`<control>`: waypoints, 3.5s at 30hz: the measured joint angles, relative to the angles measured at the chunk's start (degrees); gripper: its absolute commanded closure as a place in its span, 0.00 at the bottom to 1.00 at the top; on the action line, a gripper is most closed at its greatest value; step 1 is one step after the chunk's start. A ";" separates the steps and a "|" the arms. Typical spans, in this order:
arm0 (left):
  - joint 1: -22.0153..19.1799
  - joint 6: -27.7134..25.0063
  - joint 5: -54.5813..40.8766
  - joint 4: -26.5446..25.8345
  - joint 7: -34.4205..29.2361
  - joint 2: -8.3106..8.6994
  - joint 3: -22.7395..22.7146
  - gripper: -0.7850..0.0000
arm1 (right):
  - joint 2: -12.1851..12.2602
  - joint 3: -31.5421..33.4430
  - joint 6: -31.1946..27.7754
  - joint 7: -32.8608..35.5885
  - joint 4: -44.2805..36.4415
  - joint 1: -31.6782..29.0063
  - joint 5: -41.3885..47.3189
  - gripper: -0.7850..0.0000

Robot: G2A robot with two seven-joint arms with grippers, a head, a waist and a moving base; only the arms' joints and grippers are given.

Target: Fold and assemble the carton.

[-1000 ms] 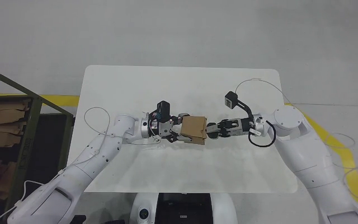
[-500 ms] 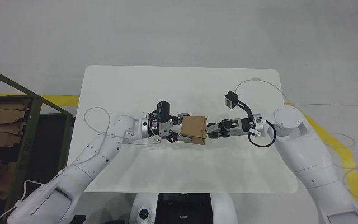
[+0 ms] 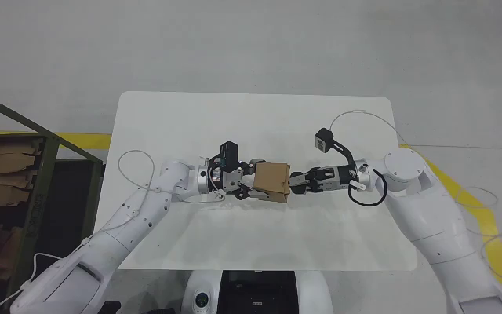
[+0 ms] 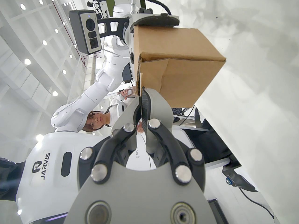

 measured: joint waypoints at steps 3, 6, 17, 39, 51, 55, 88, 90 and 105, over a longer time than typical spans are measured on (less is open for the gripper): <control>0.00 0.00 0.00 0.00 0.00 0.00 0.00 0.27 | 0.00 0.00 0.00 0.00 0.00 0.00 0.00 1.00; 0.00 0.00 0.00 0.00 0.00 0.00 0.00 0.27 | 0.00 0.00 0.00 0.00 0.00 0.00 0.00 1.00; 0.00 0.00 0.00 0.00 0.00 0.00 0.00 0.27 | 0.00 0.00 0.00 0.00 0.00 0.00 0.00 1.00; 0.00 0.00 0.00 0.00 0.00 0.00 0.00 0.27 | 0.00 0.00 0.00 0.00 0.00 0.00 0.00 1.00; 0.00 0.00 0.00 0.00 0.00 0.00 0.00 0.27 | 0.00 0.00 0.00 0.00 0.00 0.00 0.00 1.00; 0.00 0.00 0.00 0.00 0.00 0.00 0.00 0.27 | 0.00 0.00 0.00 0.00 0.00 0.00 0.00 1.00; 2.15 5.93 -0.77 -1.87 -5.54 0.63 -3.49 0.00 | 0.85 2.68 1.10 -4.66 -1.91 -2.80 -2.55 0.00; 2.60 5.83 -0.48 -2.17 -6.07 0.82 -4.11 0.00 | 1.00 3.12 1.13 -4.52 -2.16 -3.35 -2.40 0.00; 3.50 6.18 1.36 -2.74 -7.94 1.26 -7.06 0.00 | 1.10 -0.40 2.92 4.95 -4.57 -5.82 -0.36 0.00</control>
